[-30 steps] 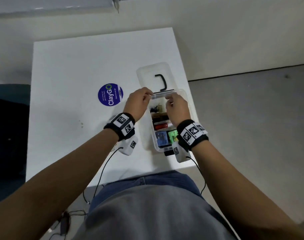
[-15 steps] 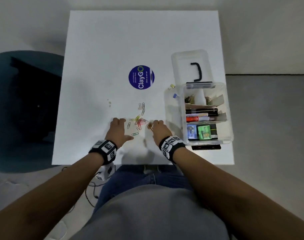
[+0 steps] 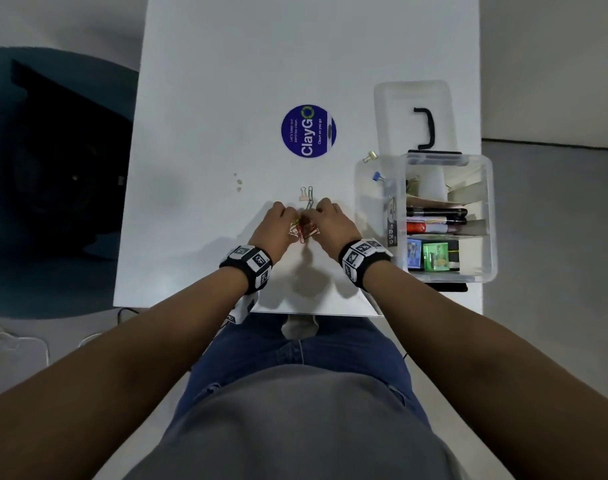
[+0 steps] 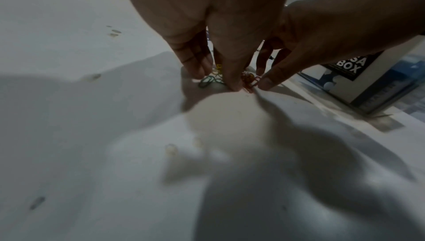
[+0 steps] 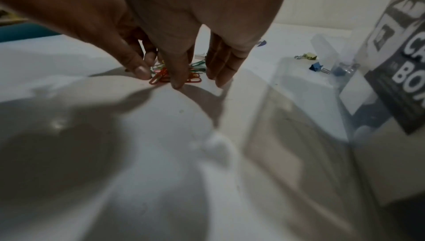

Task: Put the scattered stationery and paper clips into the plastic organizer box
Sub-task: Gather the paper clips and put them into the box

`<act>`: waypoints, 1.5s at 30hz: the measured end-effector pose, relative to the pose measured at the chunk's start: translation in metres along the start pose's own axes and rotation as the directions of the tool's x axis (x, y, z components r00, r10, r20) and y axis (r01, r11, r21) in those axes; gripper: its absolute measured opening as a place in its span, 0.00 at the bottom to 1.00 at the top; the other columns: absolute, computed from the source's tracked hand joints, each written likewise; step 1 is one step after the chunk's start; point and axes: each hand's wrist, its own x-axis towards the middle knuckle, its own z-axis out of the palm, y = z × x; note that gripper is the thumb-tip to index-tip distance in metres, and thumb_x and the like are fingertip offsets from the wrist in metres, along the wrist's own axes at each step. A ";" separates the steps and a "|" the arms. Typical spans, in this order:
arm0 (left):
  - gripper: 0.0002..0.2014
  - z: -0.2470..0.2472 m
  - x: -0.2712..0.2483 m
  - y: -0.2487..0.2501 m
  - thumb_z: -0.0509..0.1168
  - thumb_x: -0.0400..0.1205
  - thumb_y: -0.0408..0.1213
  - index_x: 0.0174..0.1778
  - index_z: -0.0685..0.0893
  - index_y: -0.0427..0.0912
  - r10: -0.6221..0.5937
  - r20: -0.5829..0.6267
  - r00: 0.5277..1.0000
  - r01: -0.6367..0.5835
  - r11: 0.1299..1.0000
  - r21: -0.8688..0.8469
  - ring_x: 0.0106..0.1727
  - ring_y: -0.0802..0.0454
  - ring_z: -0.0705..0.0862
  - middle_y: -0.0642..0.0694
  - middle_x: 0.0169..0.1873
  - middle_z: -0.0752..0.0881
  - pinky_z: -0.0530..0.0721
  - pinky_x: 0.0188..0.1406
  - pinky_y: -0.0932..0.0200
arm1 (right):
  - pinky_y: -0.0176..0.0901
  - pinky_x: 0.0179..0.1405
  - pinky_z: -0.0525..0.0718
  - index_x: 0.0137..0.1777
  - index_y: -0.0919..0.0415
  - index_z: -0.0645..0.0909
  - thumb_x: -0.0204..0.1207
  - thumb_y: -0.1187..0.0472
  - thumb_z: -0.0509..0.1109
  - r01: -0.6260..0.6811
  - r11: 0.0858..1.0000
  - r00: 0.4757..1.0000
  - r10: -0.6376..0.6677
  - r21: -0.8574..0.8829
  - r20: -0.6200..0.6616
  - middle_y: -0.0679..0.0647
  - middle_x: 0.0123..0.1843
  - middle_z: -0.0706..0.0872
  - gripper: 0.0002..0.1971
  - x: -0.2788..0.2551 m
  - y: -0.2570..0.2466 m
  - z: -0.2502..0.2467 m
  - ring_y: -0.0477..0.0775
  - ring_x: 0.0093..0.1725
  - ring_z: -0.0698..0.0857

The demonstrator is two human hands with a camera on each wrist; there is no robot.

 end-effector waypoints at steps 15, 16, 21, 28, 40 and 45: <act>0.06 -0.009 0.008 -0.003 0.63 0.83 0.34 0.52 0.80 0.36 0.041 0.021 0.999 -0.043 0.990 0.134 0.51 0.39 0.80 0.39 0.50 0.79 0.80 0.42 0.45 | 0.51 0.39 0.76 0.59 0.63 0.77 0.78 0.73 0.57 -0.091 0.995 0.990 0.088 -0.028 -0.107 0.60 0.54 0.80 0.13 -0.004 0.001 -0.002 0.63 0.55 0.80; 0.06 -0.010 0.008 -0.003 0.62 0.82 0.33 0.51 0.80 0.36 0.035 0.012 0.999 -0.036 0.991 0.131 0.50 0.38 0.80 0.38 0.49 0.80 0.80 0.42 0.45 | 0.50 0.39 0.76 0.57 0.63 0.78 0.78 0.72 0.58 -0.097 0.995 0.988 0.098 0.011 -0.123 0.60 0.53 0.81 0.12 -0.004 0.000 -0.006 0.63 0.53 0.81; 0.05 -0.022 0.007 0.005 0.64 0.81 0.35 0.48 0.83 0.39 -0.001 -0.064 0.998 0.002 1.000 0.003 0.46 0.39 0.82 0.41 0.44 0.82 0.80 0.44 0.49 | 0.49 0.45 0.83 0.52 0.63 0.83 0.81 0.64 0.64 -0.112 0.954 0.945 0.189 0.278 -0.268 0.58 0.50 0.84 0.07 -0.011 -0.005 -0.041 0.59 0.47 0.84; 0.04 -0.058 0.012 0.111 0.70 0.79 0.37 0.47 0.86 0.41 0.056 -0.266 0.962 -0.152 0.922 -0.357 0.43 0.50 0.85 0.45 0.44 0.87 0.84 0.48 0.57 | 0.38 0.48 0.85 0.50 0.62 0.85 0.77 0.64 0.72 0.016 0.806 0.770 0.367 0.592 -0.522 0.55 0.46 0.90 0.04 -0.066 0.034 -0.112 0.50 0.44 0.88; 0.06 -0.013 0.087 0.288 0.66 0.80 0.35 0.50 0.85 0.39 0.197 -0.172 0.965 -0.224 0.962 -0.156 0.49 0.42 0.86 0.41 0.46 0.89 0.84 0.50 0.50 | 0.57 0.50 0.89 0.48 0.61 0.85 0.76 0.63 0.71 -0.300 0.675 0.626 0.673 0.674 -0.394 0.58 0.45 0.91 0.04 -0.094 0.175 -0.157 0.59 0.45 0.90; 0.17 0.000 0.093 0.290 0.66 0.80 0.30 0.66 0.82 0.40 0.205 -0.080 0.976 -0.215 0.966 -0.146 0.59 0.45 0.85 0.41 0.57 0.87 0.80 0.62 0.54 | 0.49 0.60 0.84 0.60 0.62 0.84 0.79 0.63 0.68 -0.437 0.775 0.749 0.594 0.456 -0.292 0.59 0.58 0.88 0.11 -0.084 0.183 -0.167 0.59 0.58 0.86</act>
